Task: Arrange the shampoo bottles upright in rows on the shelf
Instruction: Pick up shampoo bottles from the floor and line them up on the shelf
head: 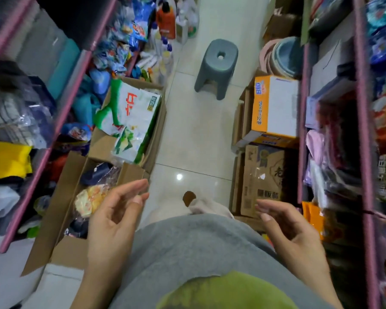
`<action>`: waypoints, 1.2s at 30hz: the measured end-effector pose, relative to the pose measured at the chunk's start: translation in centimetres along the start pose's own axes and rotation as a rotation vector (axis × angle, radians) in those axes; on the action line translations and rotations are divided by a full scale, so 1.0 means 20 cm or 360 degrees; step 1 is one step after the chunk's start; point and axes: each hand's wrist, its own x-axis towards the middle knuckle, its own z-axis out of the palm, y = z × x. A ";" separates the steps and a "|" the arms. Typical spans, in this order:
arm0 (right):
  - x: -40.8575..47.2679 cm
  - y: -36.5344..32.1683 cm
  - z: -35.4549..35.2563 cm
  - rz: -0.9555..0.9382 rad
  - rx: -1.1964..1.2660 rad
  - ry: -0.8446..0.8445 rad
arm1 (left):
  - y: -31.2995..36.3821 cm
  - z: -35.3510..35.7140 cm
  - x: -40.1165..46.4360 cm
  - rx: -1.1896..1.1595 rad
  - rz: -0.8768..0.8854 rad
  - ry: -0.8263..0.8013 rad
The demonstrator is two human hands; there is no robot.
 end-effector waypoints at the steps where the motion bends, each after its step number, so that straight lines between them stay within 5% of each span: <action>1: 0.08 -0.03 0.00 0.0002 -0.0003 -0.0013 | 0.03 0.03 0.06 -0.0012 -0.0014 0.0012; 14: 1.14 -0.54 0.13 -0.0185 0.0006 0.0012 | 0.34 0.31 0.97 -0.0028 -0.0100 0.0079; 36: 2.65 -1.24 0.10 -0.0001 -0.0065 -0.0038 | 1.08 0.89 2.67 0.0060 0.0024 0.0038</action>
